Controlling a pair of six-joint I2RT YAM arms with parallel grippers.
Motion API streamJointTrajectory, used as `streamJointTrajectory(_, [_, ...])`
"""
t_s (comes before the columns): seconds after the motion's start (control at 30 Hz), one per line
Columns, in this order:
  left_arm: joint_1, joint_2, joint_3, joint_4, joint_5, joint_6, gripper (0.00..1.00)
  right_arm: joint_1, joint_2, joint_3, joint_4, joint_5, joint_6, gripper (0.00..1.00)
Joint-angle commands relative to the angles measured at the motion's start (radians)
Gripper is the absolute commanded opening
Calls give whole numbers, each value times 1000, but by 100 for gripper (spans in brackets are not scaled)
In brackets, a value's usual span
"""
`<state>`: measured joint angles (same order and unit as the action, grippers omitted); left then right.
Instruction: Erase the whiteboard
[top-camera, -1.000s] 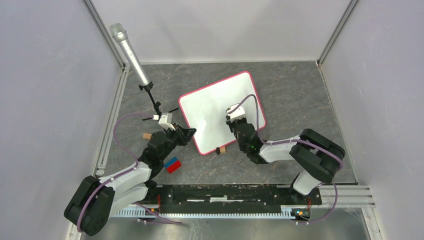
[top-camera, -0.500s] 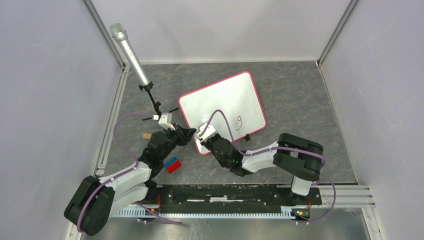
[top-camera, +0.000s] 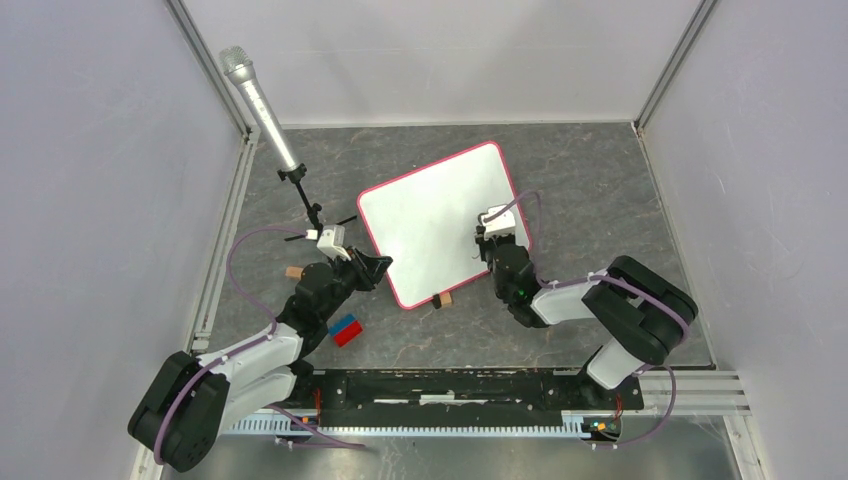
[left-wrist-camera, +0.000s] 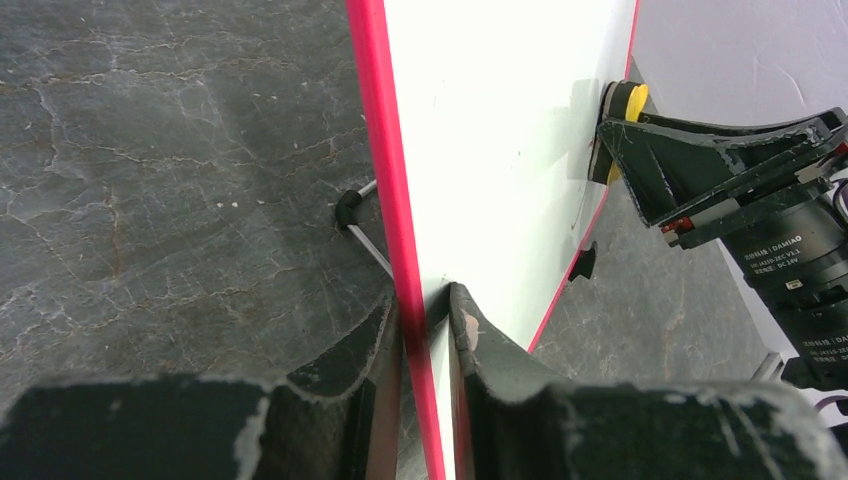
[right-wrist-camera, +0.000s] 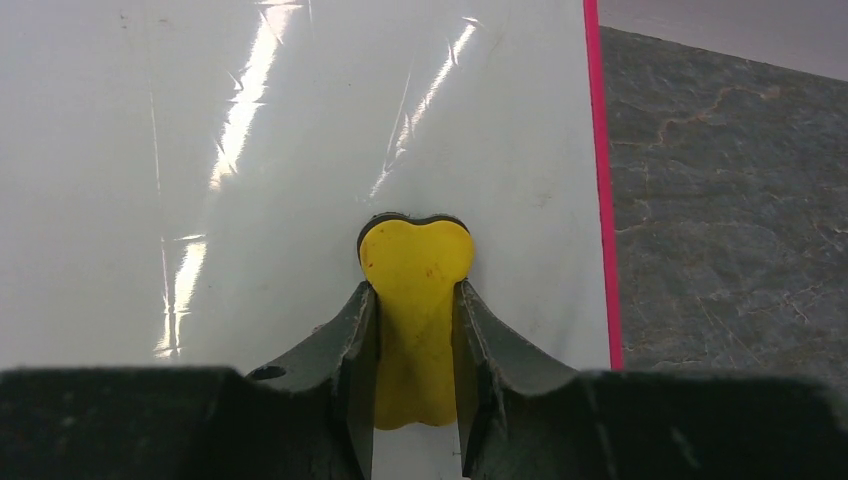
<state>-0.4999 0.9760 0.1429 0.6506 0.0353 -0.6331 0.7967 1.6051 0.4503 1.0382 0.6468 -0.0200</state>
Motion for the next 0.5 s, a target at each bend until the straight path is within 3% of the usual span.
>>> streamJointTrajectory(0.0, [5, 5, 11, -37, -40, 36, 2, 1, 27, 9, -49, -62, 19, 19])
streamJointTrajectory(0.23, [4, 7, 12, -40, -40, 36, 2, 162, 72, 34, 27, -81, -14, 19])
streamJointTrajectory(0.47, [4, 15, 18, -40, -40, 37, 2, 41, 24, -30, 29, -28, 40, 19])
